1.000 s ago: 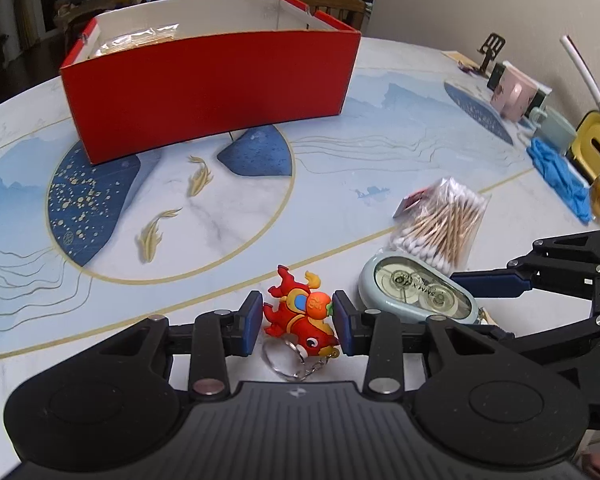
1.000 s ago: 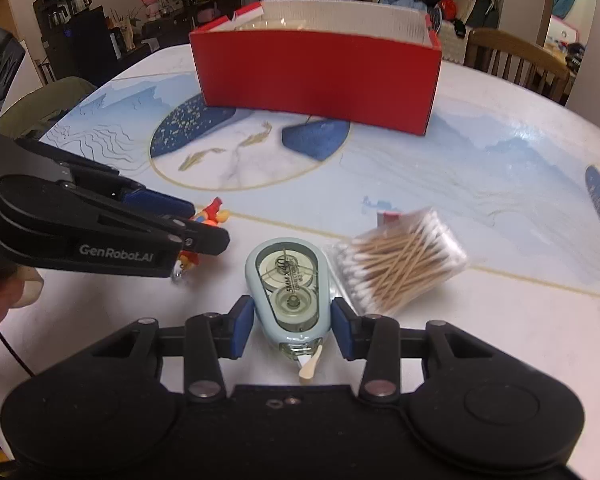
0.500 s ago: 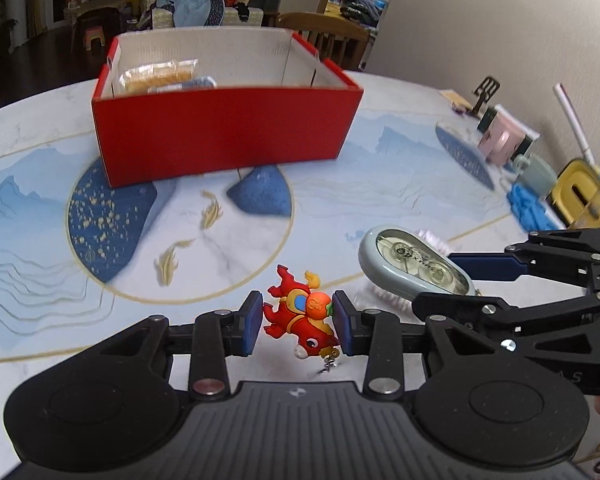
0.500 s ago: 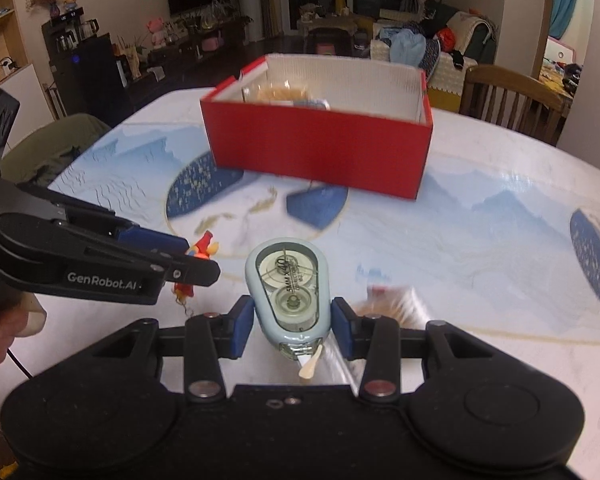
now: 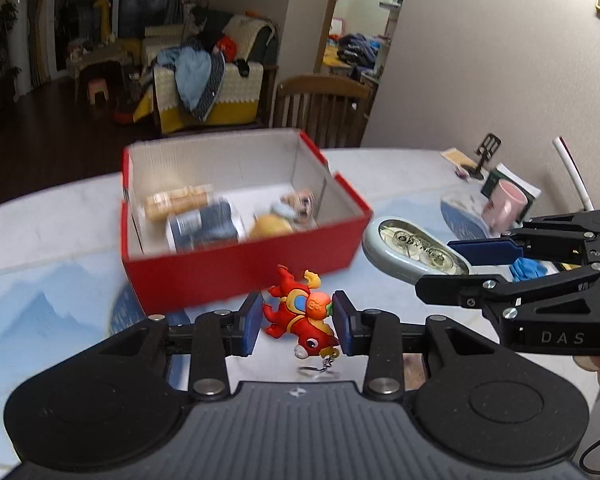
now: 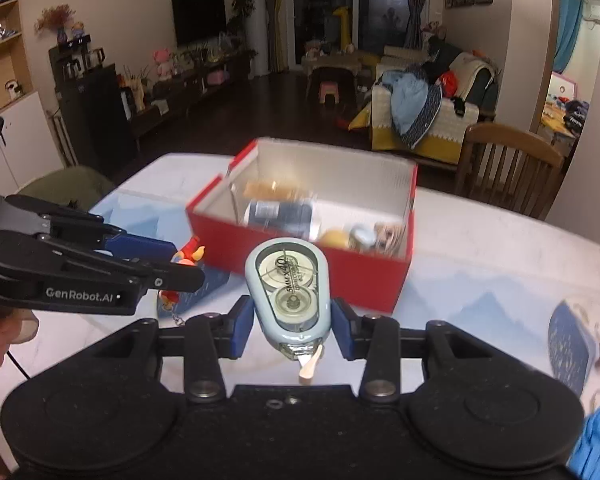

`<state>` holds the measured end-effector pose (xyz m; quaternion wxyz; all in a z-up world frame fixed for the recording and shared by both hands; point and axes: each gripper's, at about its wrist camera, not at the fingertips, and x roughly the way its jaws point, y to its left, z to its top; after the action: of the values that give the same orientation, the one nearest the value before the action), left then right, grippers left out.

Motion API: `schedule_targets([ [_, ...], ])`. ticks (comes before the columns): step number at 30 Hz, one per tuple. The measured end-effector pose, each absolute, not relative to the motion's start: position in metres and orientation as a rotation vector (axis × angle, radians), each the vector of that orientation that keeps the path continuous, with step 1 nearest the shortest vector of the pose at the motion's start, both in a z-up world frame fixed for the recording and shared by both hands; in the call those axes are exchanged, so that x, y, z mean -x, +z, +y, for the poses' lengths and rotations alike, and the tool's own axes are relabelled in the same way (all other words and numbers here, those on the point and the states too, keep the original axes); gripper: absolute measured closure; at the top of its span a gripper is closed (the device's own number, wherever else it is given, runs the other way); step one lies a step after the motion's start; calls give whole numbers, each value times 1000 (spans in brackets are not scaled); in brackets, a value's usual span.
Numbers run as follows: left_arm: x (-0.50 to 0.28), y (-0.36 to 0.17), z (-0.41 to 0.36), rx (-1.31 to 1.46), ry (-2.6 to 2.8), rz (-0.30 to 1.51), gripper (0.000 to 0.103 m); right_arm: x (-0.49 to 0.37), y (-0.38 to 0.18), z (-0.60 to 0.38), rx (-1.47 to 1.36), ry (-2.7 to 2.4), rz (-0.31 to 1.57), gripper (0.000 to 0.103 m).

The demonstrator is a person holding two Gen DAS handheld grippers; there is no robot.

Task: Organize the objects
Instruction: 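Carry the keychain and tape dispenser into the red shoebox with both tools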

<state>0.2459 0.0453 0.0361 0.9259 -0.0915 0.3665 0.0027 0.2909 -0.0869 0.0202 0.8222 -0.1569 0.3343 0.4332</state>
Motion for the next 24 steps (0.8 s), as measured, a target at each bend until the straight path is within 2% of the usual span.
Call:
schedule_targets([
  [14,-322,65,69,109,52,719,67,-361,30,-39,349,881,691,62],
  [24,-385,47,70,41,92,732,67,-413,7,-3,403,911,675,62],
])
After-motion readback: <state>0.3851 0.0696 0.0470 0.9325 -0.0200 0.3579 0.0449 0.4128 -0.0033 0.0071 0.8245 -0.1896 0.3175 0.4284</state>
